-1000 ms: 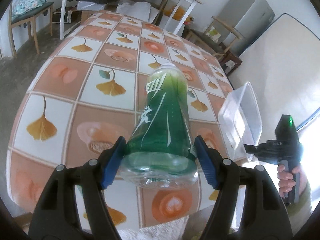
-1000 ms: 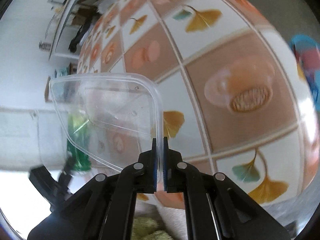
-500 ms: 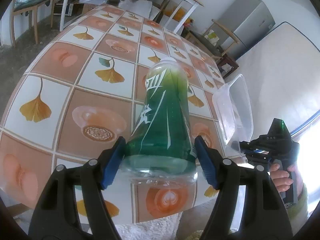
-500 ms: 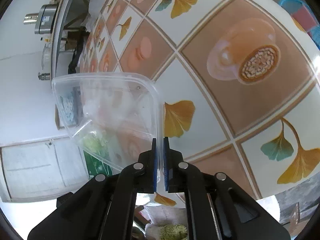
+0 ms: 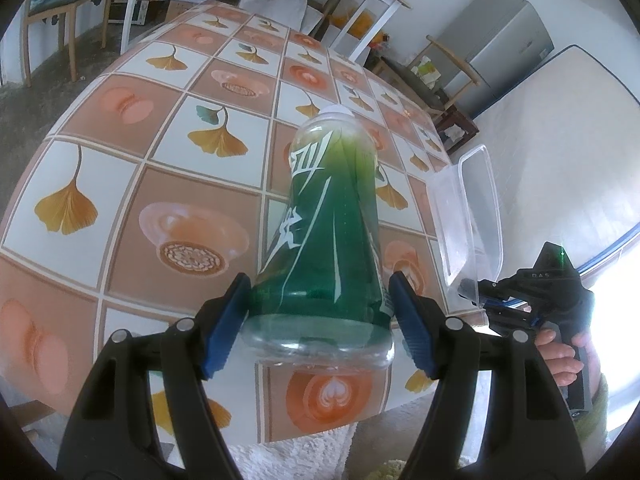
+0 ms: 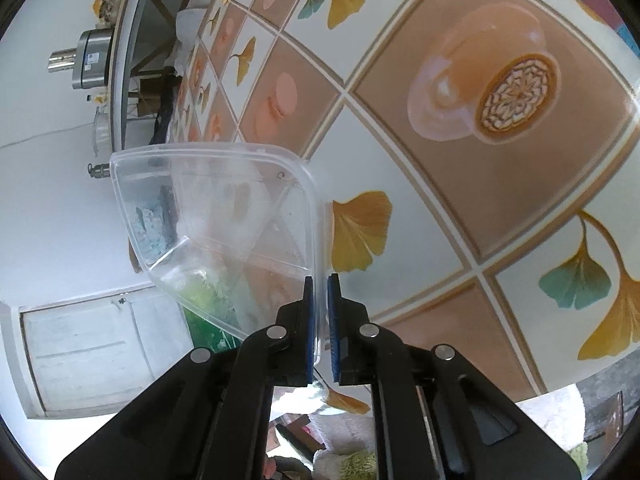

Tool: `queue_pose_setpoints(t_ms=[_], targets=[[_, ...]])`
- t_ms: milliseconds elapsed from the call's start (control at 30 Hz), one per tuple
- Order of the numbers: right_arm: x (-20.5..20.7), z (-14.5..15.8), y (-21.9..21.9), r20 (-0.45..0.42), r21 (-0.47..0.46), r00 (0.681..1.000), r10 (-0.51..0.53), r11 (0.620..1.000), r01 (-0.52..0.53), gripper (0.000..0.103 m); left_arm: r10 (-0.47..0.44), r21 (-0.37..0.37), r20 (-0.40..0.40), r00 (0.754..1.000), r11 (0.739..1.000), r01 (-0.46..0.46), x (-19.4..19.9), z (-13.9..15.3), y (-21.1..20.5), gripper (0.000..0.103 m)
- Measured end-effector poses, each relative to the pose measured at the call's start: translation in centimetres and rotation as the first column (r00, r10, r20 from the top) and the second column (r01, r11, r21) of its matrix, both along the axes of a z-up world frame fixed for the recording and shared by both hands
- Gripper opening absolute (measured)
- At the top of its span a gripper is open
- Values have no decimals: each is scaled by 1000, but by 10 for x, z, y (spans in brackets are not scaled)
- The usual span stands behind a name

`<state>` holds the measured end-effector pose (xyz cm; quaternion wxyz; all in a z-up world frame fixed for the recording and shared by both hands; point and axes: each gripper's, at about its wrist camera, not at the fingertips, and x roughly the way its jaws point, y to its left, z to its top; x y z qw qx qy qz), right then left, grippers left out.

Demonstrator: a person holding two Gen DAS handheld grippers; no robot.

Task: Collect trash
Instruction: 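Lift the green bottle with the left tool while the right tool lifts the clear box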

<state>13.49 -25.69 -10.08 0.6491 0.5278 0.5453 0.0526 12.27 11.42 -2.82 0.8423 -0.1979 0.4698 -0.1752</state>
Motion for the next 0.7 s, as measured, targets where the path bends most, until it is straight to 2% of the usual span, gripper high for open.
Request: queue_pose_setpoints(t_ms=[133,200,267,400,533,700], targets=[[0,-3,1,17,25,1000,20,999,-21,16,-9,-11,-15,1000,1000,9,1,1,-3,67],[1,-1,4,36,24,999,30,999,-31,26,-15,-15,-20,1000,1000,15,0,1,-5,68],[2,3,7,58,8,997,42,999,-42,27,-26,-23,-30,999,999,25,0,2,-6,68],[1,5,14,78,10,995,58,998,-59,39,-48,-28,-38,998,999,47,0,3,-7,71],[-4,6,17,101,0,992,72,997,-72,42,-90,-81,-45,995,993,86,3,7,-7,79],[-12,11,14,143,-41,985,101,995,-96,47,-115,-73,-41,993,991,111,14,17,-7,83]])
